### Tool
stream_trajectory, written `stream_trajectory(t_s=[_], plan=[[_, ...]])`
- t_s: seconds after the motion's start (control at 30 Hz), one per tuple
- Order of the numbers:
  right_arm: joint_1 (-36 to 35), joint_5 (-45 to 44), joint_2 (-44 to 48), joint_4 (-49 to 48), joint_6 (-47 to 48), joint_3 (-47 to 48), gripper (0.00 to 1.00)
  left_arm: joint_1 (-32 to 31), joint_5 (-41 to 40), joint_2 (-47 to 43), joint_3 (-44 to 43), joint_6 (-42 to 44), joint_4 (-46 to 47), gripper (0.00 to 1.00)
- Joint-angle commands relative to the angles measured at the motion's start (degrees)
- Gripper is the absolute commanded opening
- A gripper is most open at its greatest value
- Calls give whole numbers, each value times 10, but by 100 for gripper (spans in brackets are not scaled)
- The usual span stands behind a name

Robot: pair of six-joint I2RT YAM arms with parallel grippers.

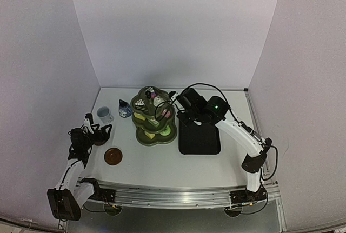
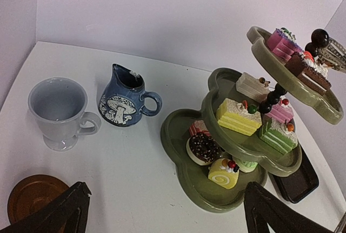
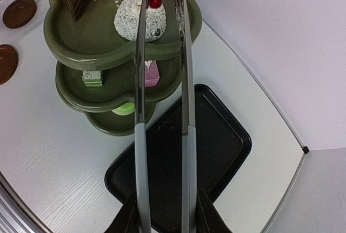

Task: Serve the afternoon tea

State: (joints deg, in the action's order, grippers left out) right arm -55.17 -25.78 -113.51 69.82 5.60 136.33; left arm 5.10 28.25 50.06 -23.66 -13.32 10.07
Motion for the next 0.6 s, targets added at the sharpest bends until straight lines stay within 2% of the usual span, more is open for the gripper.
stream_trajectory(t_s=[0.0,0.23,0.37,0.43,0.57], plan=[[7,-12,30,-47,-32,31,28,4,-6,-1,-12,7,25,100],[38,12,43,-133,-108,69,28,4,-3,3,-19,6,26,100],[70,-28,62,-160,-158,46,29,4,-4,1,-23,7,18,100],[97,-55,80,-160,-181,0,29,4,-3,-1,-24,7,13,100],[154,-43,119,-160,-259,-144,29,4,17,-4,-36,18,-18,100]])
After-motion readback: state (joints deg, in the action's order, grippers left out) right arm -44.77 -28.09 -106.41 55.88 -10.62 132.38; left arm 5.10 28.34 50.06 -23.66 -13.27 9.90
